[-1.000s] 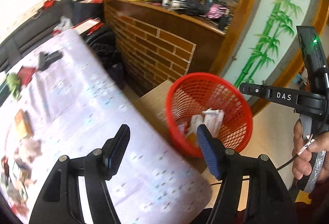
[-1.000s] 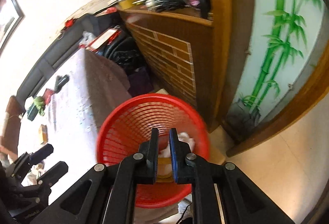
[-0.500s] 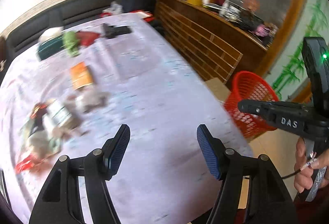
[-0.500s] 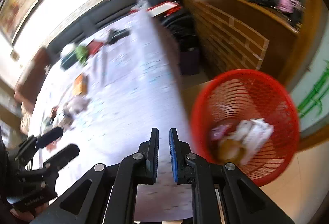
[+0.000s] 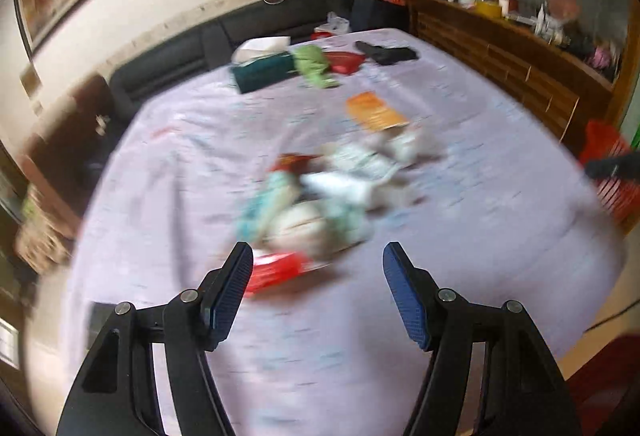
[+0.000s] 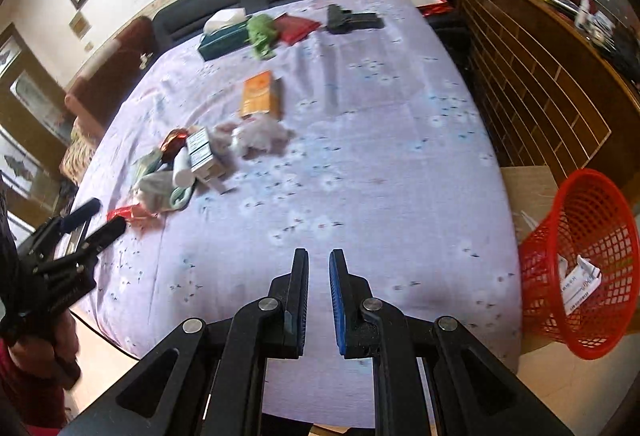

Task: Collect trash
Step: 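Return both open tools toward the table, then grasp the red tube package with the left tool while the right tool grasps the white medicine box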

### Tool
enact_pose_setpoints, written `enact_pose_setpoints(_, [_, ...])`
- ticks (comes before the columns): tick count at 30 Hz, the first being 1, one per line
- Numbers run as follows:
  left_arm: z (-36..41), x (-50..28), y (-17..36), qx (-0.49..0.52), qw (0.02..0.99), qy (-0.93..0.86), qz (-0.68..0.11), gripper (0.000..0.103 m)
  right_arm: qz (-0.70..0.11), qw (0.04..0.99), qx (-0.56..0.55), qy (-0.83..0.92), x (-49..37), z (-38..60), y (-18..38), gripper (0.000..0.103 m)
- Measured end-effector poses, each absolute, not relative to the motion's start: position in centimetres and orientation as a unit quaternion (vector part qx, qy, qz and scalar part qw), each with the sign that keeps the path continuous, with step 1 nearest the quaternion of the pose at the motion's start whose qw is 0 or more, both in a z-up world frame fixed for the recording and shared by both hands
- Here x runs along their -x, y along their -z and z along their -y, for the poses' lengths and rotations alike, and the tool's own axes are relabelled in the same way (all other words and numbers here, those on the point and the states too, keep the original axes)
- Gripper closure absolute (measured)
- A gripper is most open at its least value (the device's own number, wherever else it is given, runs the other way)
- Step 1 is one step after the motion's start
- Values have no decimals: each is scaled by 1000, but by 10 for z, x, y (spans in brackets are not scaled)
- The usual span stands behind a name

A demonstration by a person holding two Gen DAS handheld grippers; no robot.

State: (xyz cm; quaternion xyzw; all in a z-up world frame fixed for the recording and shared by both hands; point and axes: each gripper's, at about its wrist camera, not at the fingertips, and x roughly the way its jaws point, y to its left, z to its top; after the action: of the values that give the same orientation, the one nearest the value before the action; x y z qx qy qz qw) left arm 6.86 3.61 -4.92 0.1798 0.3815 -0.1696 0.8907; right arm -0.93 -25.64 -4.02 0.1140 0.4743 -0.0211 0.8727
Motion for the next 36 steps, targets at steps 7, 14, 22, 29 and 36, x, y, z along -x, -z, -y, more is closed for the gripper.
enact_pose_setpoints(7, [-71,-93,76,-263,860,194,-392,37,-483,867,-118,28,0,242,46,90])
enact_pose_setpoints(14, [-61,-116,107,-309,833,227,-399,37,-485,864,-130,47,-1,237,51,90])
enact_pose_setpoints(22, [-50,-119,124,-287,828,255,-409,75,-492,858,-139,46,-9,230,55,90])
enact_pose_setpoints(29, [-62,-109,114,-178,846,249,-436,87,-506,853,-126,-13,-49,198,56,90])
enact_pose_setpoints(36, [-79,-94,93,-110,855,250,-441,89,-519,844,-112,-71,-121,159,66,82])
